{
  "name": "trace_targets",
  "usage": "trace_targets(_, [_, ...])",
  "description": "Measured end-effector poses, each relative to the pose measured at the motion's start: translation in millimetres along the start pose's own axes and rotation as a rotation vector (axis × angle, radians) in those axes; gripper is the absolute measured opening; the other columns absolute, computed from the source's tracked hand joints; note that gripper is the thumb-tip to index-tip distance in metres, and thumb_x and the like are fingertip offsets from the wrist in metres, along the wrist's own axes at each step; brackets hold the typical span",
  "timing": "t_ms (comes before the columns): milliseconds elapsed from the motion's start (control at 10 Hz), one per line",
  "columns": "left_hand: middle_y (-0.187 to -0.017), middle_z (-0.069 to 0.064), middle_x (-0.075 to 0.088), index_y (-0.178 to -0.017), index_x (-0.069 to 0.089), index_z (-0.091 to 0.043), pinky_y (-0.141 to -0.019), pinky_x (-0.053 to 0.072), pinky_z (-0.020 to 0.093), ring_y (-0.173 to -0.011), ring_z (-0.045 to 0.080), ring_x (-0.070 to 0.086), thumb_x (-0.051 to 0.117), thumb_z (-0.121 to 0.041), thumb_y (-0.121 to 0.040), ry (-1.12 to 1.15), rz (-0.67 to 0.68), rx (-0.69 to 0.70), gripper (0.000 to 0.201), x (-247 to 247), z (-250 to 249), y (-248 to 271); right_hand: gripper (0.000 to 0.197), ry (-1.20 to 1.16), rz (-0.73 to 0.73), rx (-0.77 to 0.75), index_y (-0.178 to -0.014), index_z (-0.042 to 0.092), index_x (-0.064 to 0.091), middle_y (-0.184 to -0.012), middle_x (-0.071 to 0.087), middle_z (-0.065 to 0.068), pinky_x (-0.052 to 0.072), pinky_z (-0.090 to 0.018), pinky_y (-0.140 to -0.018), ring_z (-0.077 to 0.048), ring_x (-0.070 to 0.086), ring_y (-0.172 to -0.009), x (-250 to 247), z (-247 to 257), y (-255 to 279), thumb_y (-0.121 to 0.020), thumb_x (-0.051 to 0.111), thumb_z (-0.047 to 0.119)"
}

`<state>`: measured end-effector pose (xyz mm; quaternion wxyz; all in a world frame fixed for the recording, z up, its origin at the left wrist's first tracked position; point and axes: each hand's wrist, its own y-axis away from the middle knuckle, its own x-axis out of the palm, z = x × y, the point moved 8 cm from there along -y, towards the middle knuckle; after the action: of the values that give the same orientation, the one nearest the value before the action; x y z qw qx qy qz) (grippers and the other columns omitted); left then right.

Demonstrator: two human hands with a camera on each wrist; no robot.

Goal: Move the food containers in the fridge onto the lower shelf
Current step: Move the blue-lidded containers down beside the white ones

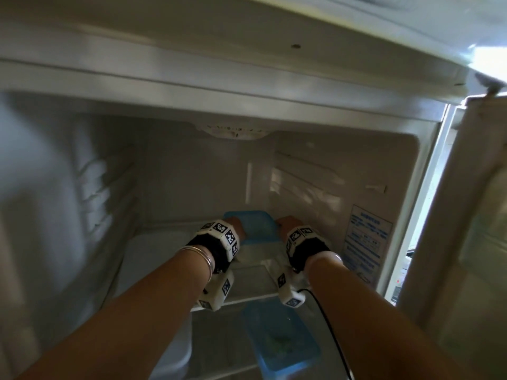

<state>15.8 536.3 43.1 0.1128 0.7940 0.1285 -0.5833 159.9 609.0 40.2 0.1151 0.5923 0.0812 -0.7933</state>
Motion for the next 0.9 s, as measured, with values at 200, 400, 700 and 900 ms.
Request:
trace_targets(200, [-0.133,0.004,0.061,-0.123,0.059,-0.017,-0.097,0.052,0.039,-0.115,0.024,0.062,0.051,-0.038,-0.086,-0.271,0.09,0.095,0.044,63.0,29.9,-86.1,0.034,-0.025,-0.042,-0.008,-0.119,0.019,0.064,-0.124,0.064,-0.009,0.048,-0.04,-0.099,-0.03,0.061,-0.114,-6.4,-2.4,34.6,-0.085,0.059,0.027])
trace_targets(400, [-0.135,0.011,0.056,-0.129,0.056,-0.006,-0.101,0.045,0.031,-0.123,0.026,0.055,0.046,-0.018,-0.095,0.021,0.029,0.095,0.038,3.6,5.3,70.7,0.039,0.047,-0.059,-0.013,-0.114,0.022,0.064,-0.112,0.069,-0.003,0.053,-0.04,-0.092,-0.029,0.066,-0.103,-4.1,-2.2,72.1,-0.075,0.067,0.024])
trace_targets(700, [-0.133,0.014,0.057,-0.127,0.055,-0.002,-0.104,0.042,0.034,-0.123,0.03,0.053,0.041,-0.021,-0.096,0.139,0.028,0.043,0.04,-0.1,8.4,114.8,0.036,0.013,0.022,0.02,-0.126,0.017,0.059,-0.129,0.061,-0.008,0.047,-0.038,-0.101,-0.029,0.059,-0.115,-7.6,-0.7,116.8,-0.093,0.049,0.027])
trace_targets(900, [-0.138,0.012,0.054,-0.131,0.052,-0.007,-0.106,0.039,0.035,-0.127,0.029,0.05,0.042,-0.023,-0.097,0.159,-0.054,-0.021,0.039,-19.2,41.2,132.4,0.042,-0.157,-0.1,-0.119,-0.139,0.008,0.043,-0.141,0.047,-0.018,0.042,-0.031,-0.1,-0.031,0.05,-0.126,-21.8,47.7,147.8,-0.098,0.039,0.016])
